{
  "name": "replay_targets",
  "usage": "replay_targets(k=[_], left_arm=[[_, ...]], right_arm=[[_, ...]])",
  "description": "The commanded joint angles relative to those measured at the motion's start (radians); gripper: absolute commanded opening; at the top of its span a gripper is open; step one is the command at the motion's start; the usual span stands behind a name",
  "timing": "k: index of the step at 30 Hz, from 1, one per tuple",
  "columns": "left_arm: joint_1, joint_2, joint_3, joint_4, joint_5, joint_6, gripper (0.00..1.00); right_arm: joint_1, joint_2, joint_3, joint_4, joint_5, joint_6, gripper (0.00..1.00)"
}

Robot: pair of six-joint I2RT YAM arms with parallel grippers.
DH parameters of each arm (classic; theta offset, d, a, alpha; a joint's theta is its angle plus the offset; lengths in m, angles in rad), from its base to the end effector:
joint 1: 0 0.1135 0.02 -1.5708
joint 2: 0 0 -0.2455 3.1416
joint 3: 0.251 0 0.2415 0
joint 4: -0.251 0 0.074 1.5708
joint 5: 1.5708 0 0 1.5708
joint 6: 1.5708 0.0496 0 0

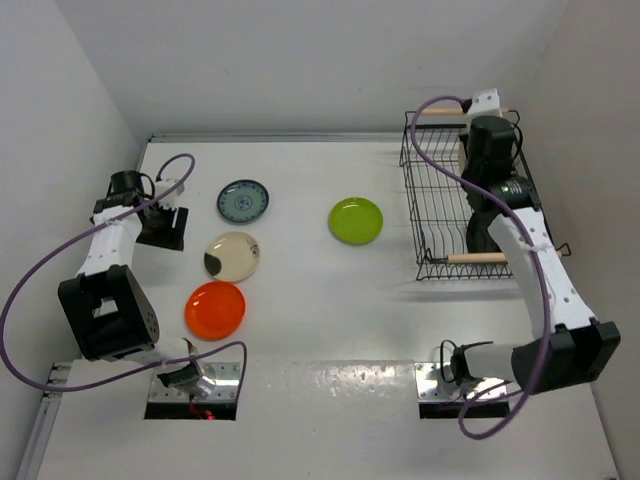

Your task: Load the plates into the dish rack

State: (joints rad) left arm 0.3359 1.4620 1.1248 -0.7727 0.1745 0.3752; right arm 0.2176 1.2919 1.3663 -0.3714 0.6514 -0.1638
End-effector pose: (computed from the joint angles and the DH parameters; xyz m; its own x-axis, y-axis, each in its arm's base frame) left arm 0.2753 0.0870 0.2267 -0.8790 0.0754 -0.4708 0.0757 0.9970 0.0183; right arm 0.2894 0.0332 0.3935 -0.3462 -0.2094 -0.9145 0.3425 0.8793 -0.3310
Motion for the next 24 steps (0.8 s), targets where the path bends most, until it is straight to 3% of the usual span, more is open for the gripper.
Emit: replay_targets(k=[1, 6, 24], left_arm=[[-0.009, -0.003, 0.006, -0.017, 0.048, 0.069, 0.7], [-0.029, -0.003, -0.017, -0.053, 0.048, 0.113, 0.72], [-0.029, -0.003, -0.091, -0.1, 0.062, 0.186, 0.73]], right_arm=[[-0.13, 0.044, -0.128, -0.066, 0.006, -0.145, 0.0], [-0.178, 0.056, -0.229, -0.025, -0.071, -0.105, 0.0], [-0.193, 0.115, -0.398, 0.002, 0.065, -0.028, 0.0]])
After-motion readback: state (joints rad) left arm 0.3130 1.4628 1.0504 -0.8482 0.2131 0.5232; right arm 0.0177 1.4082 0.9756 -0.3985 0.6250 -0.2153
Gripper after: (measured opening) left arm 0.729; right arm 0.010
